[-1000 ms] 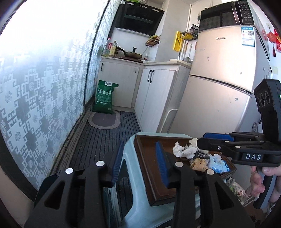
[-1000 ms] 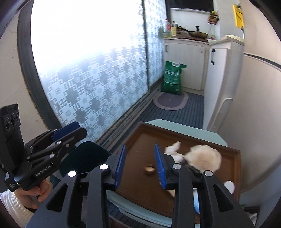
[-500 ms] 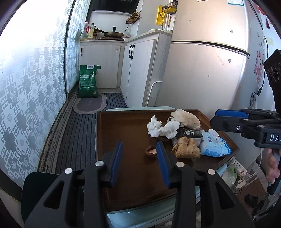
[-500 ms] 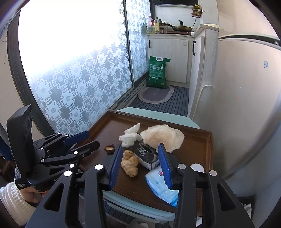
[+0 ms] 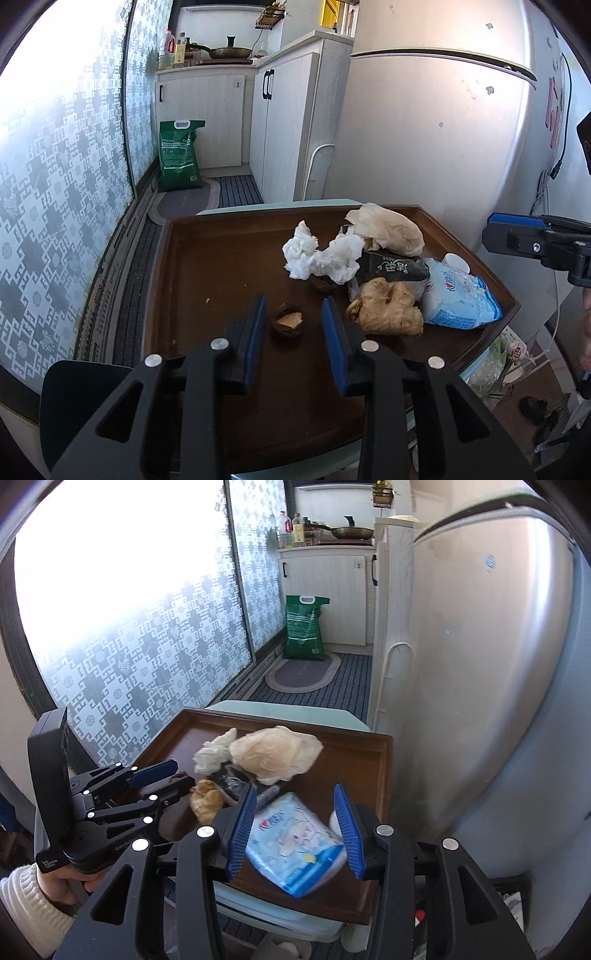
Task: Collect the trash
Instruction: 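Lift the nut shell with the left tool while the right tool grasps a white tissue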
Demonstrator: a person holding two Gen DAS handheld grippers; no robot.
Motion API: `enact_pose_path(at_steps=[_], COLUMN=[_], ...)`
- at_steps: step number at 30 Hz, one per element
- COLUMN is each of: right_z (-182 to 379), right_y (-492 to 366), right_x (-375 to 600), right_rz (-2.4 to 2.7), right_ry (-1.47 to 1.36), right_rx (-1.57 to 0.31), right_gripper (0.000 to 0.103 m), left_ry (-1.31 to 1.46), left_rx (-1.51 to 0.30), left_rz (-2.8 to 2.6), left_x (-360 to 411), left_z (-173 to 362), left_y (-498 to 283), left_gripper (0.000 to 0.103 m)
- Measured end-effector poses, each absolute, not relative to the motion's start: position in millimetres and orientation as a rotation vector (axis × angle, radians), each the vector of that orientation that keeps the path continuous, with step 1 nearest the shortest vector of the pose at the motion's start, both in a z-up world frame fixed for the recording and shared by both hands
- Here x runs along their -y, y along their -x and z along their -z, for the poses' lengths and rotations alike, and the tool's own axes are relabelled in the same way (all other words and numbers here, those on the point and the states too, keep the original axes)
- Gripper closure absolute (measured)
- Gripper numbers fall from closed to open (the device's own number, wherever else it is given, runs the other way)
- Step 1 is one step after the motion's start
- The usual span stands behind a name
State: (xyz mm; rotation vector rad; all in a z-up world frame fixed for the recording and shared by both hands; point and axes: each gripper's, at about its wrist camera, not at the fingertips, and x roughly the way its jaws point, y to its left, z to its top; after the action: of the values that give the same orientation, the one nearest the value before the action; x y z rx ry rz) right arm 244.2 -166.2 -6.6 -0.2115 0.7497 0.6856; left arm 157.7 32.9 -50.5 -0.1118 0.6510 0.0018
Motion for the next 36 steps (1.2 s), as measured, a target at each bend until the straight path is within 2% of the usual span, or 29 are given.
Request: enact_pose_path(at_steps=[1, 3, 21, 31, 36], right_z=[6.8, 6.8, 9.1, 13.4, 18.8], right_y=[-245.8, -249.1, -251.9, -242.7, -235.2], right_x=[169.5, 176.3, 139.4, 99.8, 72.3], right_rz=[-0.682, -0.675, -0.729, -0.782, -0.814], right_ry=[0.207, 0.193, 0.186, 0.233, 0.279], right_rx=[-0.752, -0.757, -0.776, -0.789, -0.798], right_gripper=[0.056, 0.055, 0.055, 0.055, 0.065], left_ry=[0.104, 0.096, 0.140, 0.212, 0.224], left_rx=[-0.653, -0.657, -0.611, -0.573, -0.564], left_rz=[-0.005, -0.008, 0.028, 0.007, 0.001], left_x=[-31.4, -29.6, -32.8, -64.4, -75.8], left_z=[50.5, 50.9, 39.1, 30.6, 27.3], left_y=[-158.3, -159.3, -146.4, -129.3, -122.7], left_gripper=[0.077, 0.082, 0.083, 0.083, 0.083])
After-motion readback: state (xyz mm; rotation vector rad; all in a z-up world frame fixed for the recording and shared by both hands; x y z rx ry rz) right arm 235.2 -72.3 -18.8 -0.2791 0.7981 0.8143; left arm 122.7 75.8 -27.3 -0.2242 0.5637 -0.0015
